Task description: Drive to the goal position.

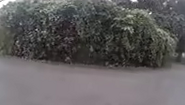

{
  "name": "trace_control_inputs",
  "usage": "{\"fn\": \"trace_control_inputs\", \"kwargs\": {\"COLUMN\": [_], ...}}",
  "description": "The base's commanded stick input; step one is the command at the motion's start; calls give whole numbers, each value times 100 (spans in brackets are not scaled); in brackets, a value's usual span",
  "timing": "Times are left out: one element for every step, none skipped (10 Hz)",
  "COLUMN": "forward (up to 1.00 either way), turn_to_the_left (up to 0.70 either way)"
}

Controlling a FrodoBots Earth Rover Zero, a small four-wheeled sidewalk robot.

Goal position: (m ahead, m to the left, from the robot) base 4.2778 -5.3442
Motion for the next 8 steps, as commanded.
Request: {"fn": "trace_control_inputs", "kwargs": {"forward": [0,0,0,0,16,39,42,55], "turn_to_the_left": [-70,-70,-70,-70,-73,-78,-74,-57]}}
